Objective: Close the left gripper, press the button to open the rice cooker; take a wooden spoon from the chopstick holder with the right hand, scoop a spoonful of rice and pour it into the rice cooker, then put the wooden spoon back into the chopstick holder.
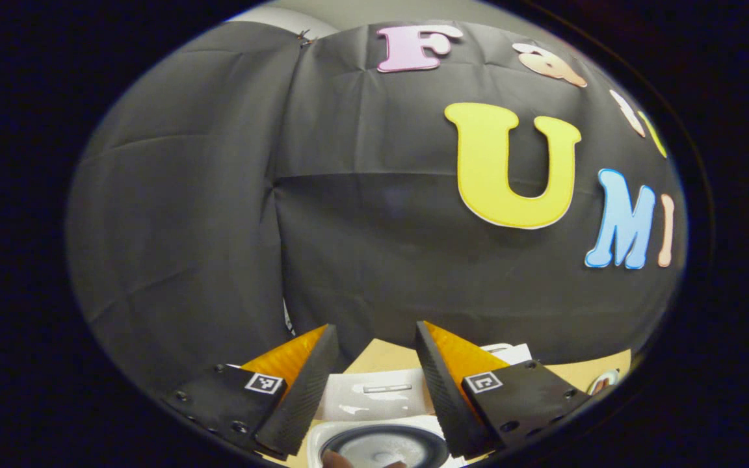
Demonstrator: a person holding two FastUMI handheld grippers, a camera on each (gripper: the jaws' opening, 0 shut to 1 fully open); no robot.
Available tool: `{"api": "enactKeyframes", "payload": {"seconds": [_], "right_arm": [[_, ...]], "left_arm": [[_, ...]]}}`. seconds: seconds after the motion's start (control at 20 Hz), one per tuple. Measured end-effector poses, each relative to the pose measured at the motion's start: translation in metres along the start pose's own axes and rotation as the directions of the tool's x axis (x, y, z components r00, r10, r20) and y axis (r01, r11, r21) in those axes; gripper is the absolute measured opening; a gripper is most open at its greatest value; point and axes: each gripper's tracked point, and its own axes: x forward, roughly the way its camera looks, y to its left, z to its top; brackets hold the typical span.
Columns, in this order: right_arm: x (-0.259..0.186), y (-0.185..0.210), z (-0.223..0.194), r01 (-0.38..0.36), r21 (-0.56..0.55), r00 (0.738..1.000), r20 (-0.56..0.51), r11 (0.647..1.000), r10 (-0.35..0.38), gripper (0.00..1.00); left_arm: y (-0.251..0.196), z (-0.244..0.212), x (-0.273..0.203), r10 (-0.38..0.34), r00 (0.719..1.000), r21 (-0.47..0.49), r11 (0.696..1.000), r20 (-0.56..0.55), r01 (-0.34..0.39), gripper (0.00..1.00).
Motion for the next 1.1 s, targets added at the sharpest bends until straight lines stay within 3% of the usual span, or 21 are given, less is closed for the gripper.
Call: {"api": "enactKeyframes", "payload": {"seconds": [0.25,0.65,0.85,1.1], "right_arm": [[0.001,0.005,-0.001,-0.025,-0.011,1.0,-0.003,1.0,0.025,0.98],[-0.004,0.001,-0.01,-0.042,0.012,0.999,-0.024,0.999,0.042,0.98],[-0.008,-0.006,-0.015,-0.04,0.045,0.999,-0.034,0.998,0.041,0.98],[-0.008,-0.009,-0.026,-0.039,0.04,0.998,-0.053,0.998,0.041,0.98]], "left_arm": [[-0.009,-0.014,-0.035,-0.037,0.999,0.01,0.999,0.037,0.036,0.87],[-0.02,-0.084,-0.095,-0.077,0.997,-0.002,0.997,0.009,0.077,0.87],[-0.027,-0.156,-0.121,-0.085,0.995,-0.002,0.996,-0.052,0.085,0.87],[-0.033,-0.244,-0.128,-0.067,0.985,0.064,0.995,-0.158,0.078,0.87]]}}
